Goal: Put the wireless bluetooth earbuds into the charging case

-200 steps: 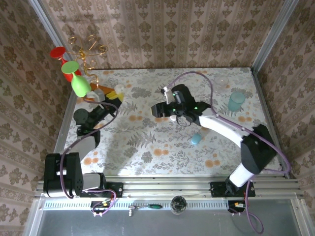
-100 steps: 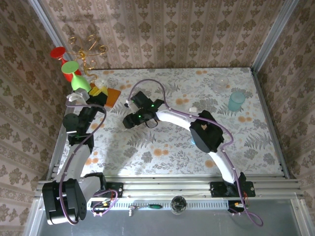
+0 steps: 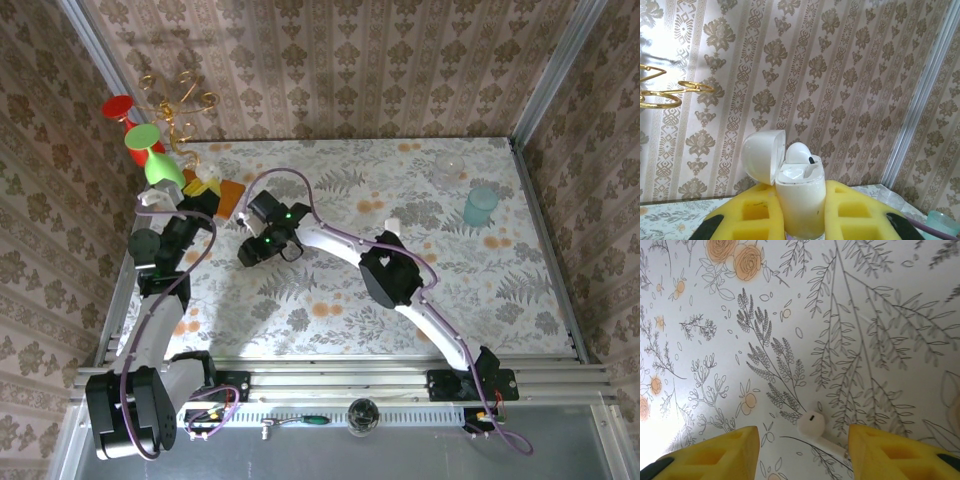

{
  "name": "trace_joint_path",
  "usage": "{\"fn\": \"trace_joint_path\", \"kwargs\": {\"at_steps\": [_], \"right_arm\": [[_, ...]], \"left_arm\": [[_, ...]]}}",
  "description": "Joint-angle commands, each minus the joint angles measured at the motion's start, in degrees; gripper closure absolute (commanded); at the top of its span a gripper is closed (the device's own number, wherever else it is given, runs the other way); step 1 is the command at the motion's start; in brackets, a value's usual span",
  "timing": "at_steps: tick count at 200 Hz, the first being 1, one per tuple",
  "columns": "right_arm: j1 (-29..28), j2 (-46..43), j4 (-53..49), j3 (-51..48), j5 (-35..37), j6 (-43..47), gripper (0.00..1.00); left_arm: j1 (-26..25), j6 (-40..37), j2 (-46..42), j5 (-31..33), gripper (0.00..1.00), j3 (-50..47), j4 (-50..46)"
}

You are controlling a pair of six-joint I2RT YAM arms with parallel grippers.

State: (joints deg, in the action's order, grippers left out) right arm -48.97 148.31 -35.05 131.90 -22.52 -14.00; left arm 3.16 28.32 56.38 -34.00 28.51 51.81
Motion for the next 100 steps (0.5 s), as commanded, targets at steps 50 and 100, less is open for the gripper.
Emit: {"fn": "trace_joint_path", "kwargs": {"at_steps": [50, 100], "right_arm": [[-4.0, 5.6, -11.1, 9.4, 12.7, 8.6, 0.54], [-5.9, 9.5, -15.9, 15.2, 22.2, 10.7, 0.66]], "left_arm": [[0.4, 0.1, -2.3, -2.4, 0.94, 0.8, 0.0], [0.4, -0.4, -3.5, -2.5, 0.94, 0.8, -1.4]]}}
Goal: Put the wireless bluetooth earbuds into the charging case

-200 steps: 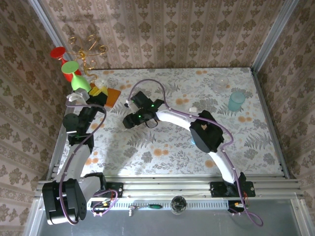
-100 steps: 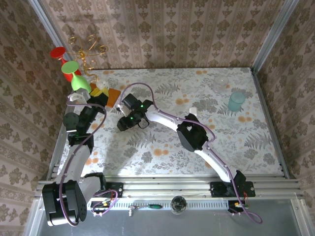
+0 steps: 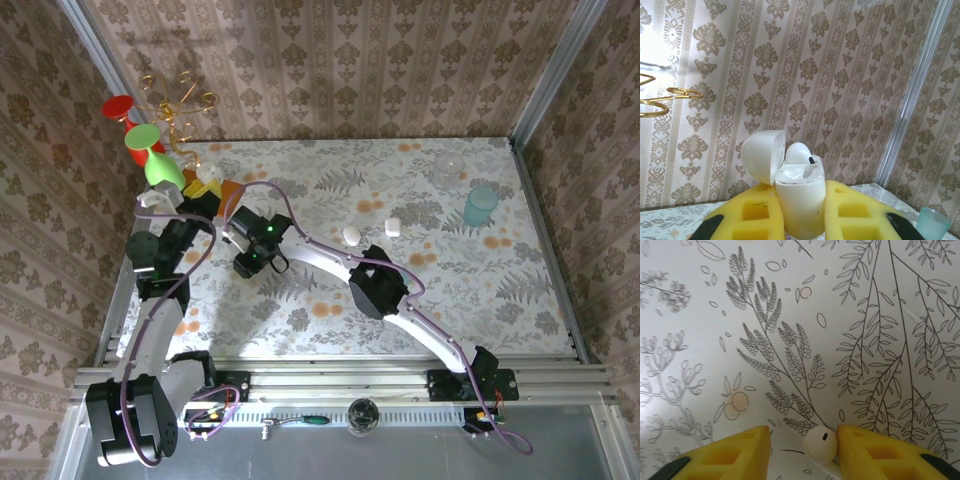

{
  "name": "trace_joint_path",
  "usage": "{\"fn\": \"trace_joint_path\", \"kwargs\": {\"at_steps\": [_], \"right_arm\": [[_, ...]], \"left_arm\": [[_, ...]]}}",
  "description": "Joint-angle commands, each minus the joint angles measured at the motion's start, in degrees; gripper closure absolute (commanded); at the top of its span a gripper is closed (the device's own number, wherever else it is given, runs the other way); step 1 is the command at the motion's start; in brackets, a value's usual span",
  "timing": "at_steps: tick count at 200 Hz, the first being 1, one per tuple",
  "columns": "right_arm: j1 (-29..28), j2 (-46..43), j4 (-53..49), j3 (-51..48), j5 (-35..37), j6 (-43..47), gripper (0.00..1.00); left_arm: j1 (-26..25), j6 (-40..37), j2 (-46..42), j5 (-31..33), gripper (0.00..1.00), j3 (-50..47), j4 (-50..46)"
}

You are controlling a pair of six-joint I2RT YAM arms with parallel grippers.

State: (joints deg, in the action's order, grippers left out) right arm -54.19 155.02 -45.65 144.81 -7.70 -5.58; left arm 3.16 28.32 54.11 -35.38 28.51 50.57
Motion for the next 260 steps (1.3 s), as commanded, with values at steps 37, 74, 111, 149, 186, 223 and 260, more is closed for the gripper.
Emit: {"fn": "trace_joint_path", "kwargs": {"at_steps": [37, 74, 111, 149, 186, 223, 260], "right_arm": [[-0.7, 1.7, -8.3, 1.8, 10.7, 1.2, 0.77], [-0.3, -5.3, -4.1, -8.4, 10.8, -2.4, 0.77], [1.4, -17.7, 4.4, -28.9, 10.4, -7.5, 0.78], [4.2, -30.8, 13.3, -52.0, 9.9, -13.0, 0.78], [6.9, -40.3, 14.5, -68.1, 11.6, -16.3, 0.77], [7.4, -46.3, 14.0, -76.5, 12.8, -19.5, 0.76], [7.4, -46.3, 8.1, -72.7, 12.1, -17.6, 0.68]], "left_arm": [[0.3, -0.5, -1.4, -1.9, 0.94, 0.5, 0.0], [-1.2, -2.1, -1.6, -2.8, 0.94, -0.1, -0.9], [-5.2, -7.4, -1.3, -1.9, 0.94, -1.5, -2.6], [-9.7, -11.8, 1.5, -1.9, 0.94, -2.2, -2.1], [-13.4, -14.2, 3.1, -1.9, 0.94, -2.1, -2.5], [-14.8, -14.6, 2.8, -1.9, 0.94, -2.6, -3.1], [-15.0, -16.0, 1.8, 0.3, 0.94, -3.1, -4.9]]}}
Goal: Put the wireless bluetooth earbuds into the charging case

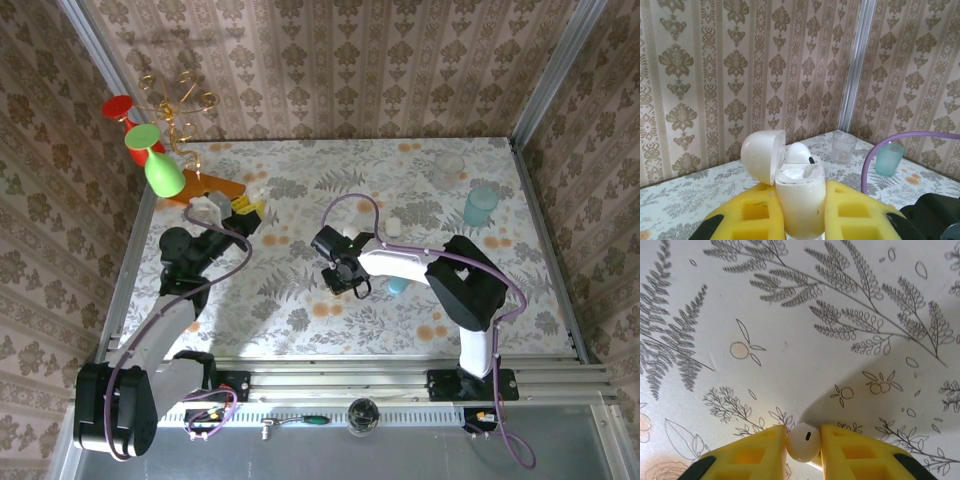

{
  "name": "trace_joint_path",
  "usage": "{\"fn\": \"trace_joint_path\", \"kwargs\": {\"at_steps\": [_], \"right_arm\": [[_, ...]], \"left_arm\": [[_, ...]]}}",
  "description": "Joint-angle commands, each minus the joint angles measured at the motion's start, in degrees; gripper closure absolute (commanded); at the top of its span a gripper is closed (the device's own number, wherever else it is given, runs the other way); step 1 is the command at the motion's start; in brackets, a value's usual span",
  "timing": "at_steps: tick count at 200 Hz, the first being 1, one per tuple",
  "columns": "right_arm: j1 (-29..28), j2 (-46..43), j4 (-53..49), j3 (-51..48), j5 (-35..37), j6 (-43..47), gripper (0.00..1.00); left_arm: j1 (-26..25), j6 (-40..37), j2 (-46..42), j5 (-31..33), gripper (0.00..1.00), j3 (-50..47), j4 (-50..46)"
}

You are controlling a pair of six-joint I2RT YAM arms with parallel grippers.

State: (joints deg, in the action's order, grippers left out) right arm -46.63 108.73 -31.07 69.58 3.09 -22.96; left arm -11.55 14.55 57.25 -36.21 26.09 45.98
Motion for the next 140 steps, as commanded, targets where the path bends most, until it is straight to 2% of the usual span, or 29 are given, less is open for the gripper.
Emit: {"fn": "trace_joint_path", "kwargs": {"at_steps": [1, 27, 51, 72, 100, 140], "right_arm": [[-0.2, 0.0, -6.7, 2.7, 1.3, -0.2, 0.68], [-0.4, 2.0, -13.0, 8.4, 1.1, 2.7, 0.58], [-1.6, 5.8, -19.9, 14.3, 3.5, 7.0, 0.55], [-2.5, 9.7, -26.9, 20.4, 5.9, 11.1, 0.55], [-3.3, 14.3, -34.2, 27.6, 9.8, 15.2, 0.55], [-3.6, 18.6, -36.4, 31.9, 10.2, 17.3, 0.59]], "left_arm": [[-0.3, -2.3, -1.3, 1.2, 0.94, -0.7, -0.3], [0.2, -2.0, -2.7, 3.9, 0.93, -2.1, -0.2], [3.5, 0.9, -3.5, 4.6, 0.94, -4.5, 1.1], [6.2, 3.5, -4.5, 4.9, 0.94, -6.9, 3.0], [6.9, 2.1, -6.6, 4.5, 0.94, -7.3, -0.1], [7.0, 0.5, -7.9, 3.5, 0.94, -7.3, -3.0]]}}
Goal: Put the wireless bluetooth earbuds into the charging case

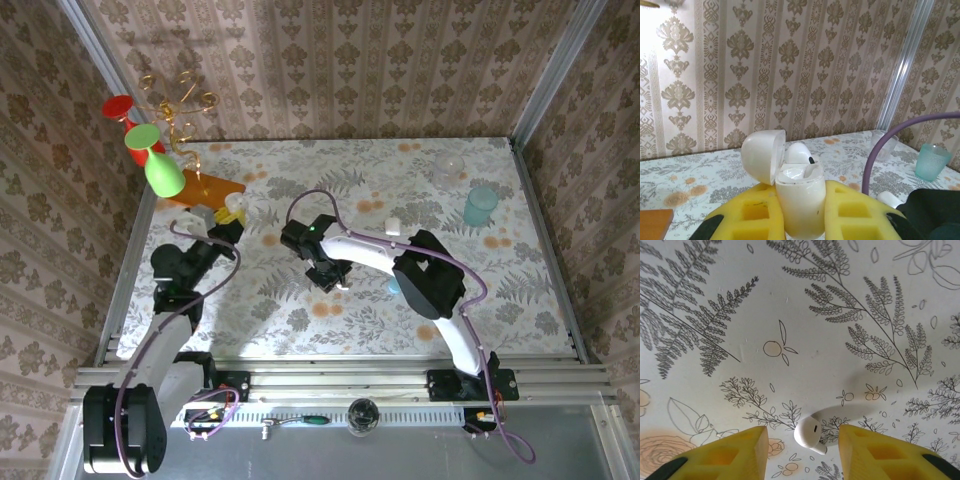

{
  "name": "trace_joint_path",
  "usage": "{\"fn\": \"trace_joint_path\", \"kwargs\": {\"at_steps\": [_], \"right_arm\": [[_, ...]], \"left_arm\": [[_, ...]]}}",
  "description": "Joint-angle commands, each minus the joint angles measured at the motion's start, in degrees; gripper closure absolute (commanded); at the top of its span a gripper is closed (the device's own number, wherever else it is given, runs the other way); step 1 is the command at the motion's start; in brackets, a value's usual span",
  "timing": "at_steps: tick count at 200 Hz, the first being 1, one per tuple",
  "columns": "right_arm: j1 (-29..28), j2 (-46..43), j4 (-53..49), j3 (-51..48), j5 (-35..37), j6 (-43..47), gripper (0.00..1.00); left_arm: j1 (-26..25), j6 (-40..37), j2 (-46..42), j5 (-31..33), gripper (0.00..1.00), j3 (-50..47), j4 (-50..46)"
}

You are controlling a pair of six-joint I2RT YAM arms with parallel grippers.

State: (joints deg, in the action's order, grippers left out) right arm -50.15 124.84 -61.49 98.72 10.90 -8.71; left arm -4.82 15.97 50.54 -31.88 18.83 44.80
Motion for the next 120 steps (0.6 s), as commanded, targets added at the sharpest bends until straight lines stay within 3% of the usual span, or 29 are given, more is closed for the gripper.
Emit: {"fn": "trace_joint_path", "kwargs": {"at_steps": [1, 120], "right_arm": [[-0.1, 2.5, -6.0, 2.8, 2.4, 3.1, 0.59], [-0.2, 8.7, -11.6, 8.9, 1.8, 4.5, 0.69]], "left_arm": [[0.3, -0.9, -1.3, -0.9, 0.93, 0.0, -1.9], [0.2, -3.6, -1.7, -3.6, 0.93, 0.4, -4.8]]}}
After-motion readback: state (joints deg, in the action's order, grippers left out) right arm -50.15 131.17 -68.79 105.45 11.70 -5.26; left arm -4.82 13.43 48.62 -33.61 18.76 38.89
